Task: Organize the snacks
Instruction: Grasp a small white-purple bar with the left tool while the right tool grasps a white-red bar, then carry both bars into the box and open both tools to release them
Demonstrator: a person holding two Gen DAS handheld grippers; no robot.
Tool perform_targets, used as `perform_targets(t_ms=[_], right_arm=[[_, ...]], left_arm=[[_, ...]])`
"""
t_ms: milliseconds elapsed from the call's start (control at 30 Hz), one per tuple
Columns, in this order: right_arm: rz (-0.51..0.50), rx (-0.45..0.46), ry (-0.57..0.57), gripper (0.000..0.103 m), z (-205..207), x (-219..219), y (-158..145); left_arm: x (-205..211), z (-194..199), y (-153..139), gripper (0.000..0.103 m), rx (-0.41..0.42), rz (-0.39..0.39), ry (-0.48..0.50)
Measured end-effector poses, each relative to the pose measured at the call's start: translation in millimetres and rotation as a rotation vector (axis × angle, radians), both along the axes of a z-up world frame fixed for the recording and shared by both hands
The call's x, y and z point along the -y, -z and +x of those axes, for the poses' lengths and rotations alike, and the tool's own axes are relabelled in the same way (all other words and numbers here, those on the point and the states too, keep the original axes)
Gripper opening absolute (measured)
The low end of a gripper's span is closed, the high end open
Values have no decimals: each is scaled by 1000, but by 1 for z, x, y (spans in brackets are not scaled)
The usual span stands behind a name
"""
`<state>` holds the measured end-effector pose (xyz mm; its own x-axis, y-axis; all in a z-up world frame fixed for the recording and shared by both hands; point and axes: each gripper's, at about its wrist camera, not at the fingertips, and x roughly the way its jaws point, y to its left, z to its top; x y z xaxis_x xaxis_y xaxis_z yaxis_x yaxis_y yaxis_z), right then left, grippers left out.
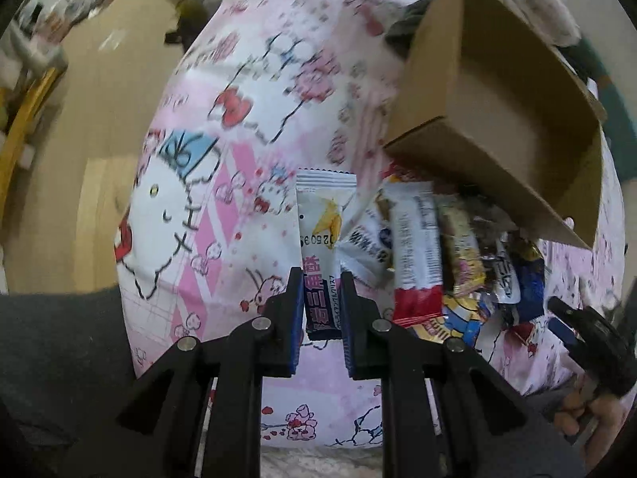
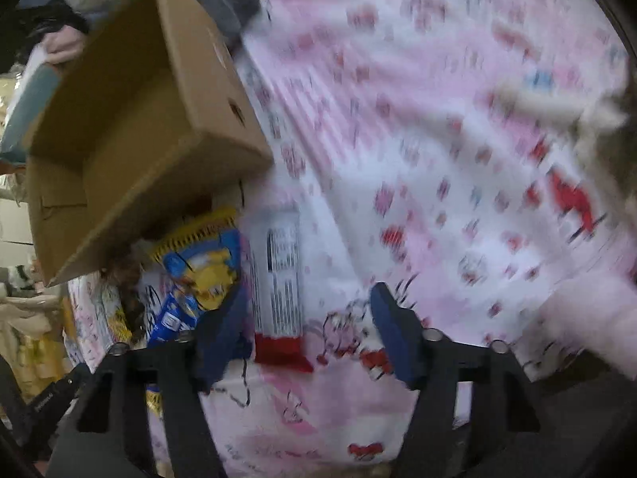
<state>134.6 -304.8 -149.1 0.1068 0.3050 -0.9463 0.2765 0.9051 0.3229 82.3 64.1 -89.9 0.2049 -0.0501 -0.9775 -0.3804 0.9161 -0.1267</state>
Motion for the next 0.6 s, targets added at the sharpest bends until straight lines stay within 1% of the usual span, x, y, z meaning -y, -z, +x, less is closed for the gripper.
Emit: perform_targets(t_ms=[67, 133, 200, 233, 267, 300, 333, 367, 467, 600], right_arm=[[-19, 2, -34, 56, 4, -8, 3], [-67, 4, -91, 56, 8, -21, 7], [-122, -3, -143, 56, 10, -33, 14], [-142, -2, -156, 55, 10, -36, 15], [-168, 2, -170, 50, 9, -38, 15], [-195, 15, -186, 34, 9, -39, 12], [-192, 19, -184, 32, 9, -38, 11], [-168, 22, -164, 32, 8, -33, 9], [-142, 48, -127, 32, 3, -23, -1], [-99, 110, -64, 32, -10, -7, -30]], left_arm=[[4, 3, -2, 14, 14, 0, 15], [14, 5, -13, 14, 21, 6, 30], [21, 5, -6, 14, 26, 8, 35], [24, 6, -11, 14, 28, 4, 38], [20, 4, -6, 14, 29, 0, 43], [10, 2, 2, 14, 30, -6, 49], [11, 2, 0, 13, 28, -14, 57], [13, 1, 0, 14, 28, -18, 62], [14, 2, -1, 14, 32, -14, 67], [14, 1, -8, 14, 61, 0, 69]])
